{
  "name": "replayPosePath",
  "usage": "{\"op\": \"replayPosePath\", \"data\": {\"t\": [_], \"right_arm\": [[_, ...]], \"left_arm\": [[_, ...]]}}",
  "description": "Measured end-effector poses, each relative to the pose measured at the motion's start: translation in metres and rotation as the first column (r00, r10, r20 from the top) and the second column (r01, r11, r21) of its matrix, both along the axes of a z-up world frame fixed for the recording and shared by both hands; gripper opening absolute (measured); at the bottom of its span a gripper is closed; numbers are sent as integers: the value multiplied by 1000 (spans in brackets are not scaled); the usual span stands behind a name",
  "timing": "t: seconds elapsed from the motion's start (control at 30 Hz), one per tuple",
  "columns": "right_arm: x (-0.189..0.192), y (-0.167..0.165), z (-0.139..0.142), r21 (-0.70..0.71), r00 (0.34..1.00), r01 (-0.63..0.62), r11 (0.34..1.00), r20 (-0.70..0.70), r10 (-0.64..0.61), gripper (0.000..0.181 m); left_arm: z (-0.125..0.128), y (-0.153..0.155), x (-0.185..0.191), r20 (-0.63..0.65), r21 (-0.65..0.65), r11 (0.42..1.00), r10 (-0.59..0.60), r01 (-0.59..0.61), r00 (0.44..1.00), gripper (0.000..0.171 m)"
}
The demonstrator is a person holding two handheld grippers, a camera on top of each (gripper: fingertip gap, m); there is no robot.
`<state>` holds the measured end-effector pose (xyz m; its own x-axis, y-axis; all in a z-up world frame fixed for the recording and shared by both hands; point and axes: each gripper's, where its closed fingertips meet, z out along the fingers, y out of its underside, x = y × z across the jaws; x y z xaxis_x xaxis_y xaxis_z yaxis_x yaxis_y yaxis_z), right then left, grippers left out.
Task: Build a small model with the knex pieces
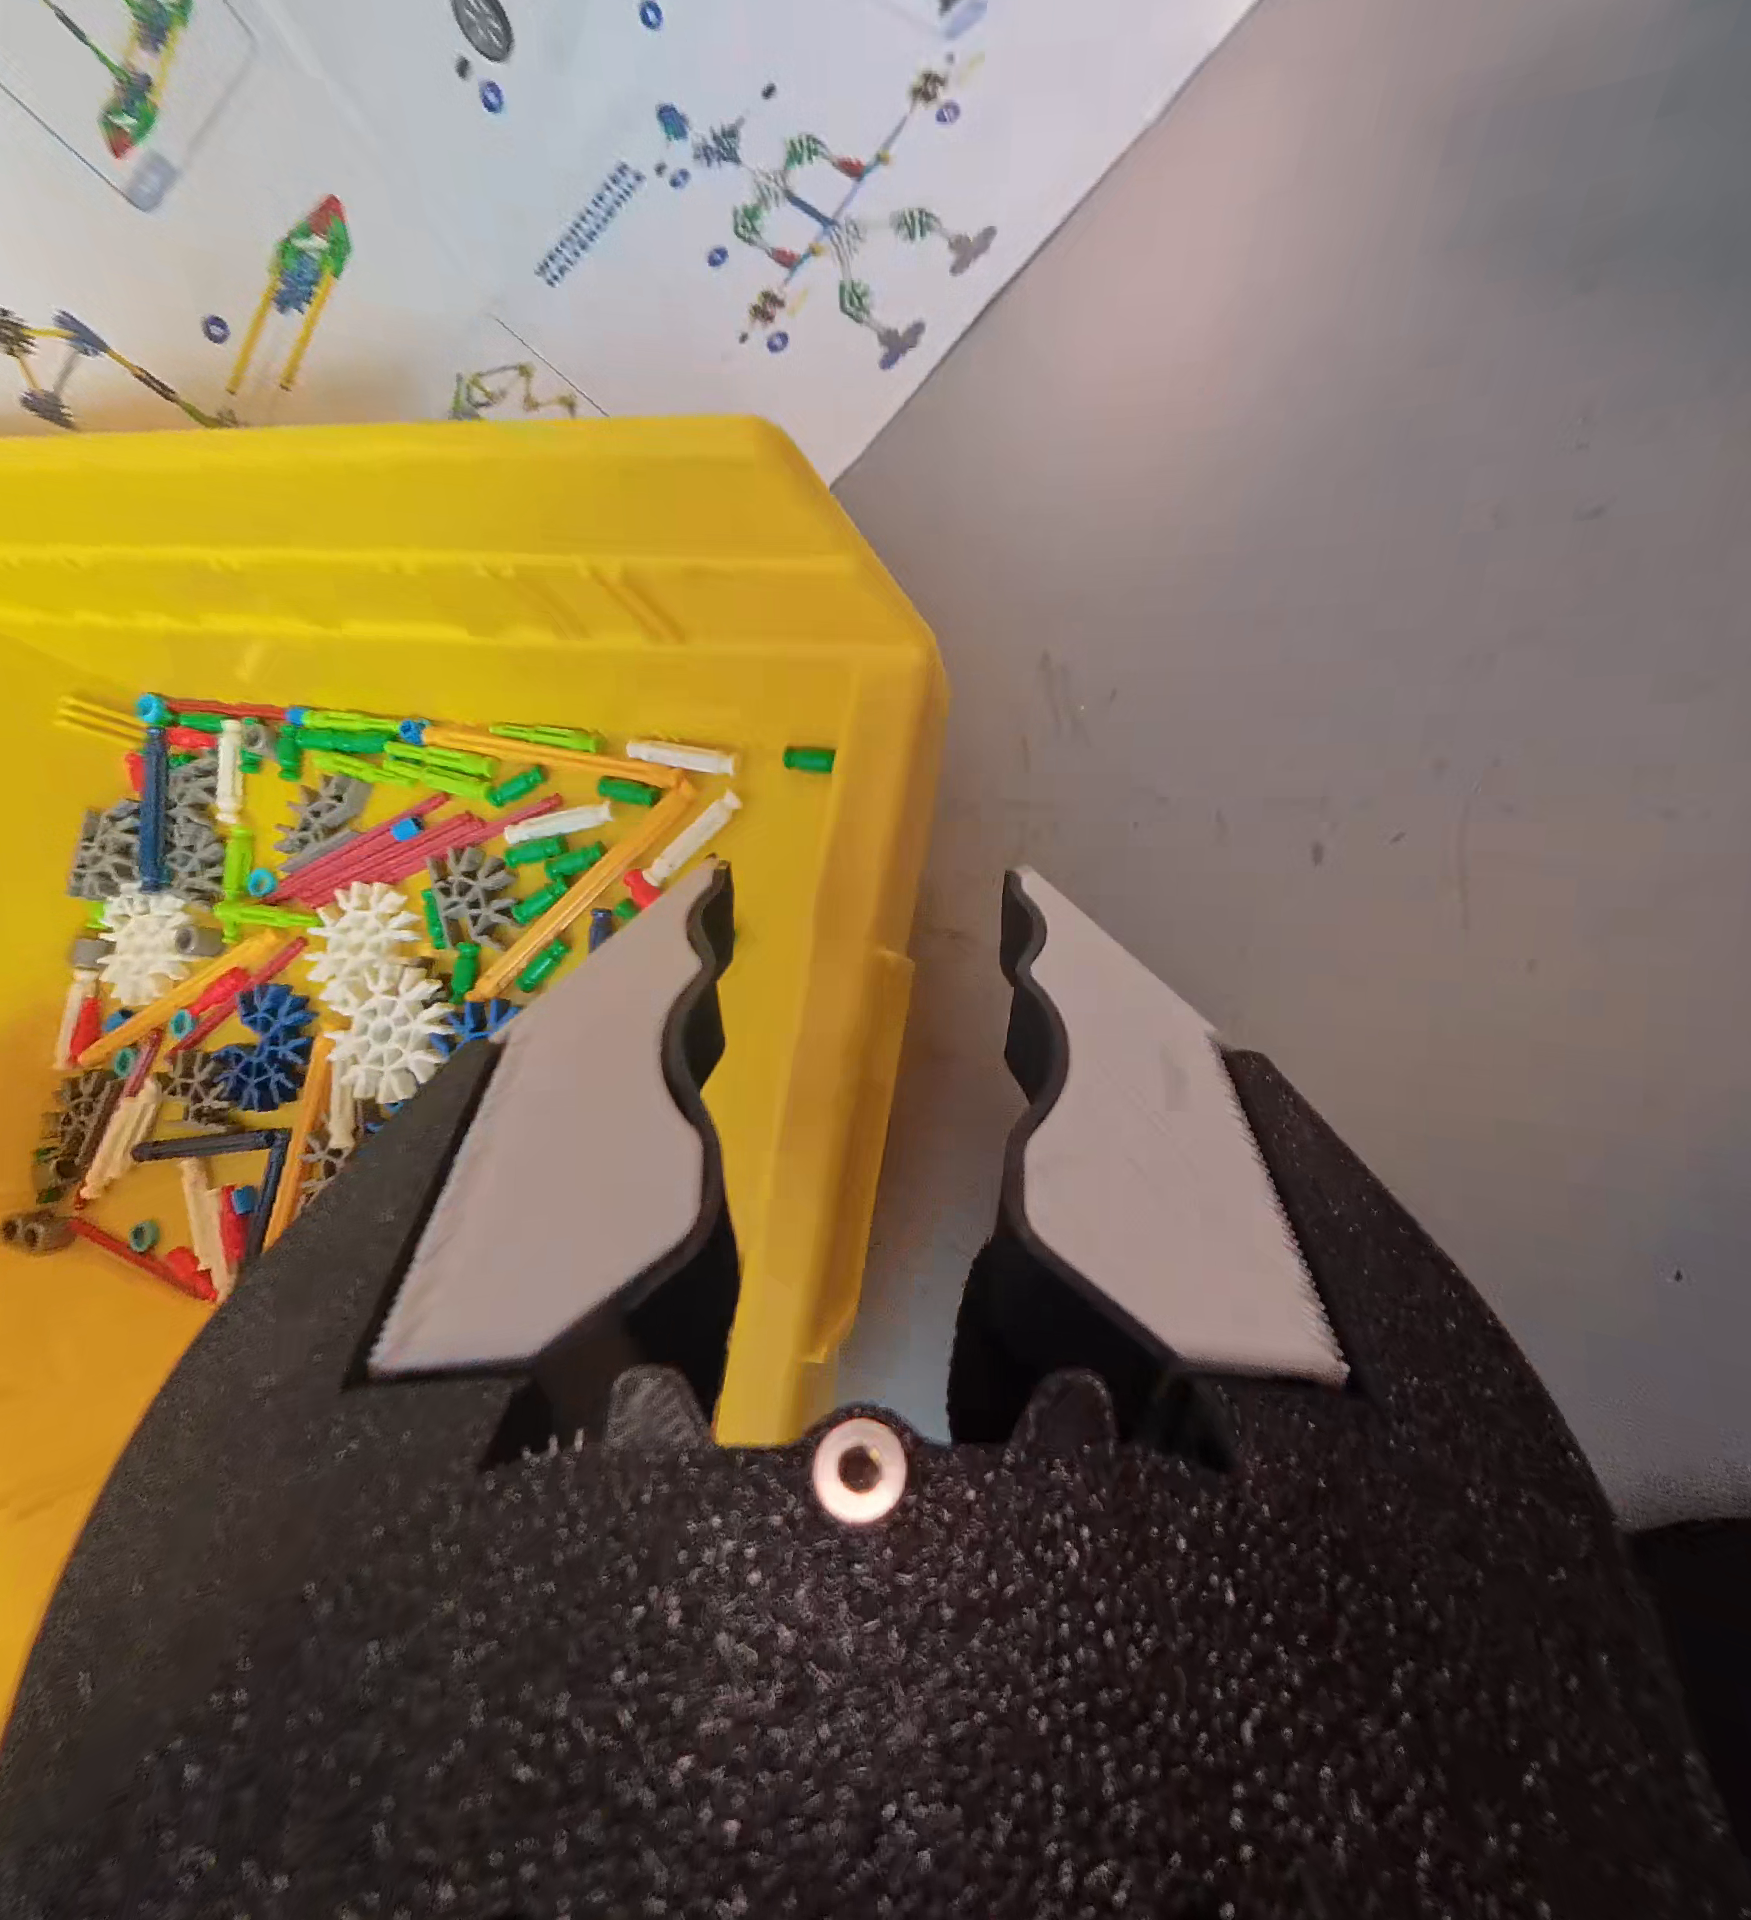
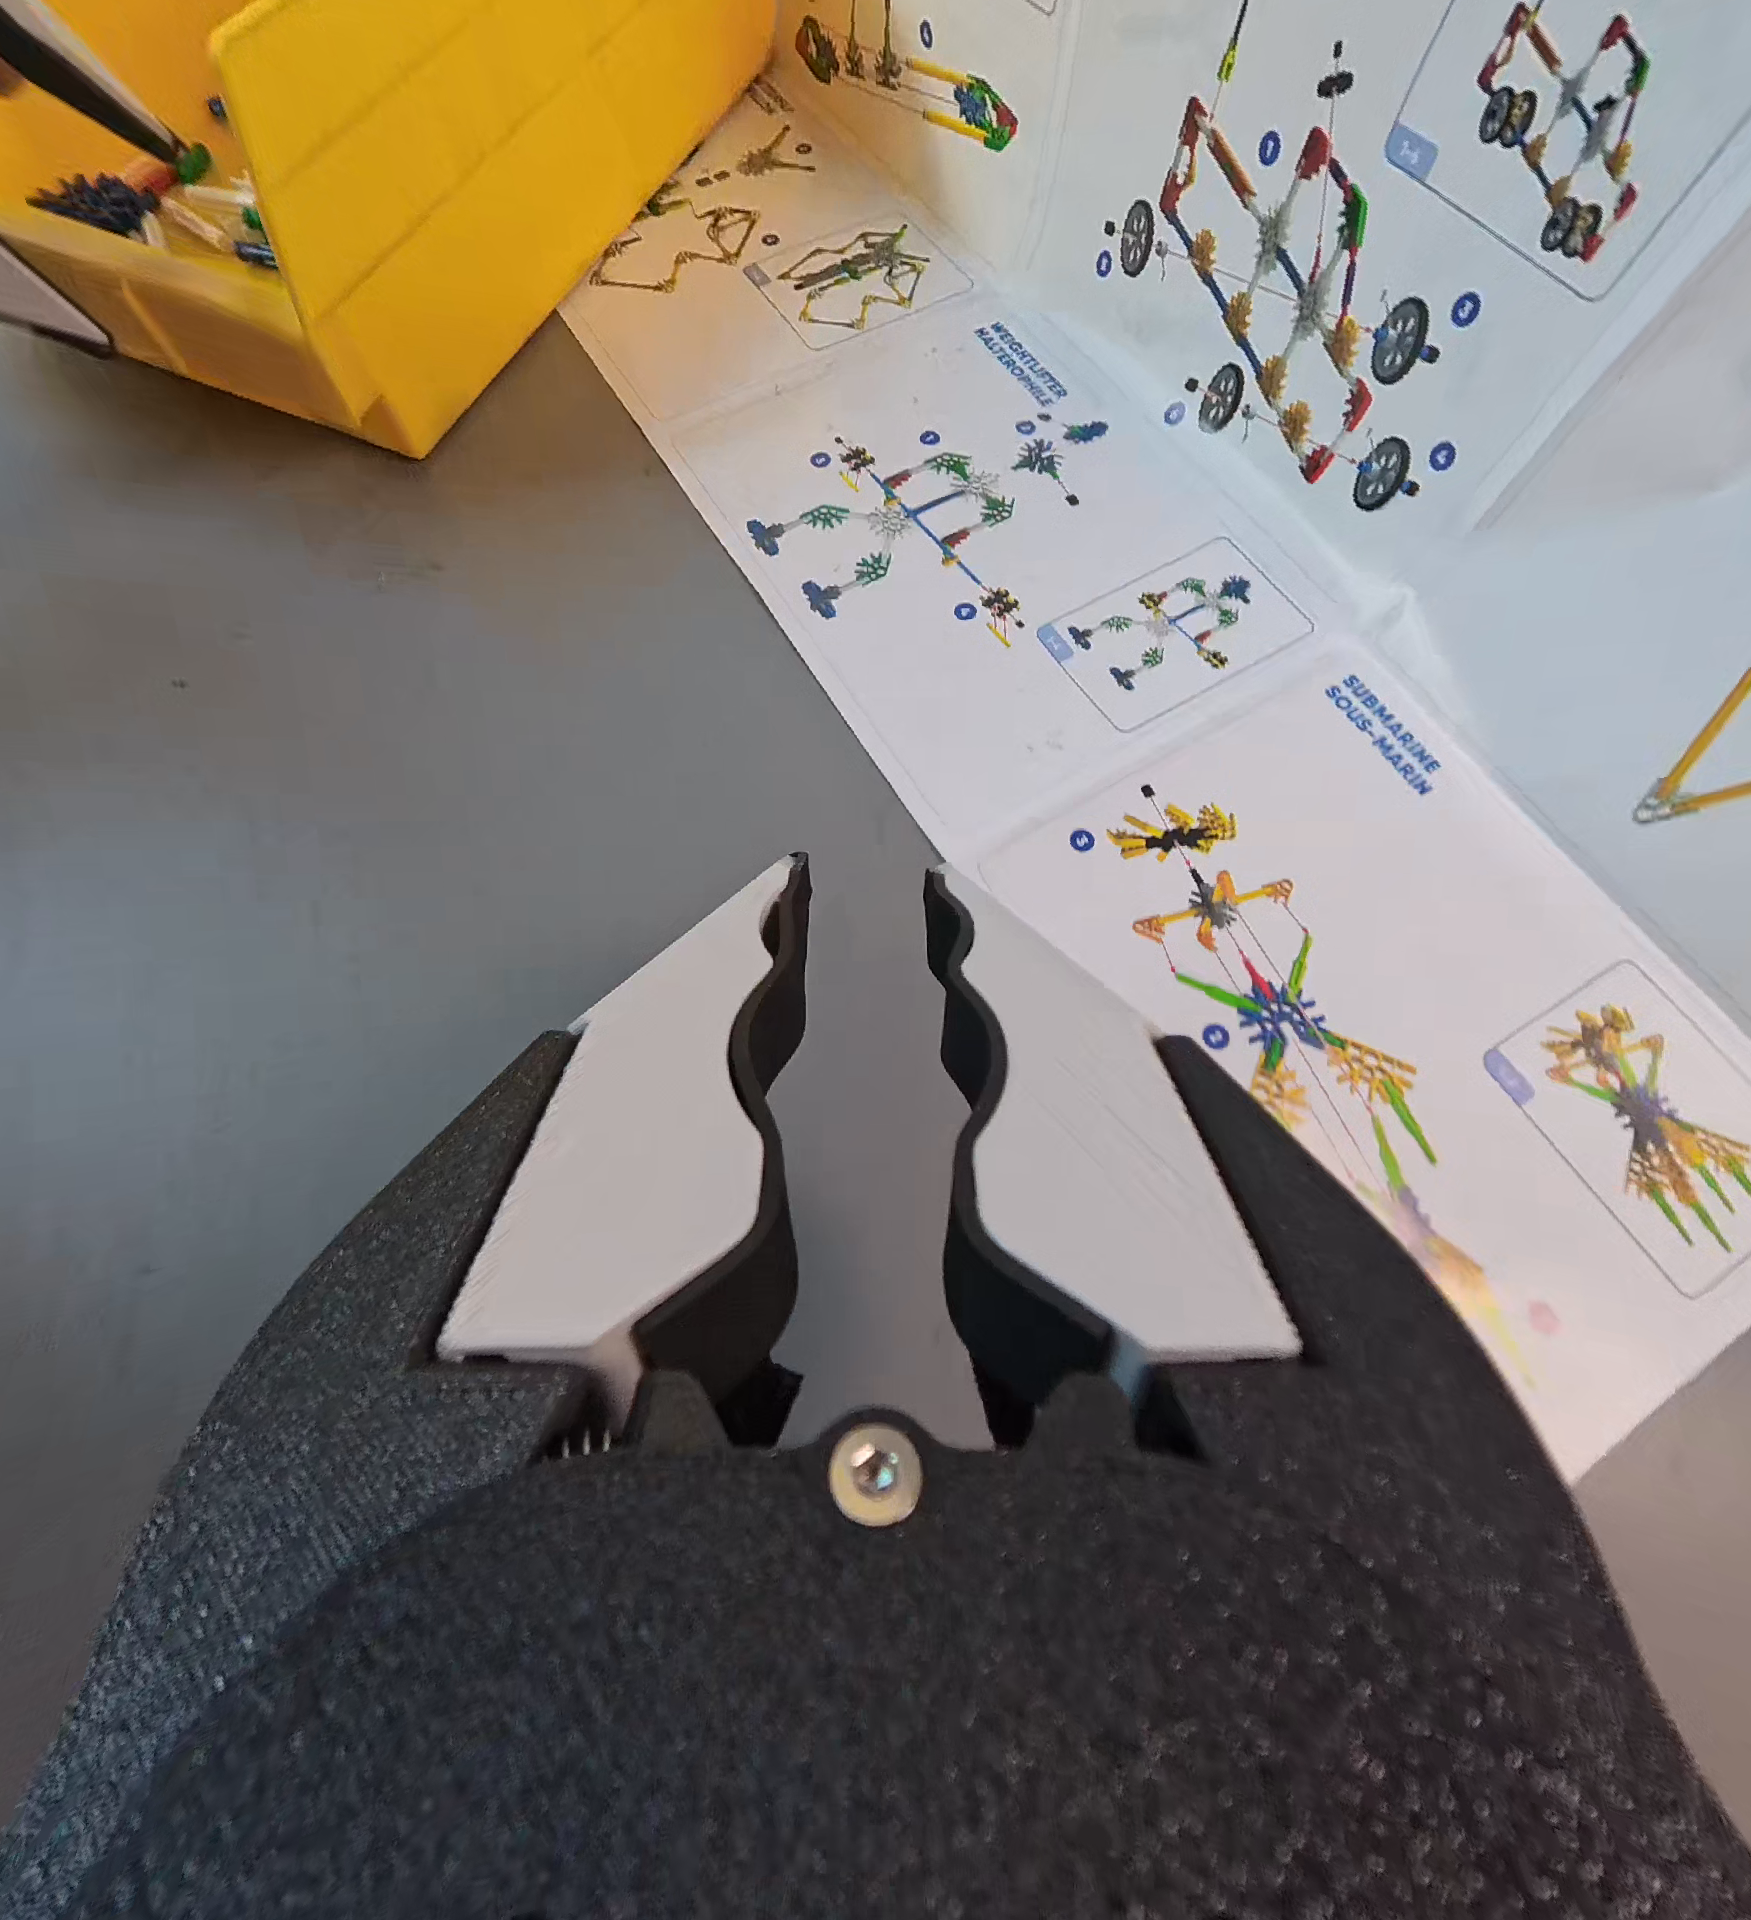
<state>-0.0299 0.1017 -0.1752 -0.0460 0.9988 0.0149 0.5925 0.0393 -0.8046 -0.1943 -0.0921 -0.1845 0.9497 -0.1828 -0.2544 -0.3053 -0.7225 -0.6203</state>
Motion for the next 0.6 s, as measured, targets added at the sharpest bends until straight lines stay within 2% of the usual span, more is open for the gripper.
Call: {"op": "replayPosePath", "data": {"t": [0.07,0.17,0.2,0.4,0.5,0.6], "right_arm": [[-24,-3,-1,-2,1000,-18,1000,0,18,22],[-60,-3,-8,-12,1000,-22,1000,21,22,30],[-72,-3,-11,-27,999,-20,999,30,21,33],[-120,16,-33,-24,991,32,999,133,-28,45],[-128,29,-44,20,980,48,999,193,-51,49],[-126,26,-56,24,966,1,1000,258,-7,54]], "left_arm": [[-16,2,-3,0,-56,998,2,-2,1000,49],[-32,2,-16,-66,-125,992,2,-10,998,34],[-35,3,-12,-45,-134,991,-29,23,999,24],[-33,-3,-14,-93,-114,991,-85,75,992,23],[-28,-8,-11,-121,-101,989,-118,106,986,23],[-17,-3,1,-152,-67,990,-130,121,980,25]]}}
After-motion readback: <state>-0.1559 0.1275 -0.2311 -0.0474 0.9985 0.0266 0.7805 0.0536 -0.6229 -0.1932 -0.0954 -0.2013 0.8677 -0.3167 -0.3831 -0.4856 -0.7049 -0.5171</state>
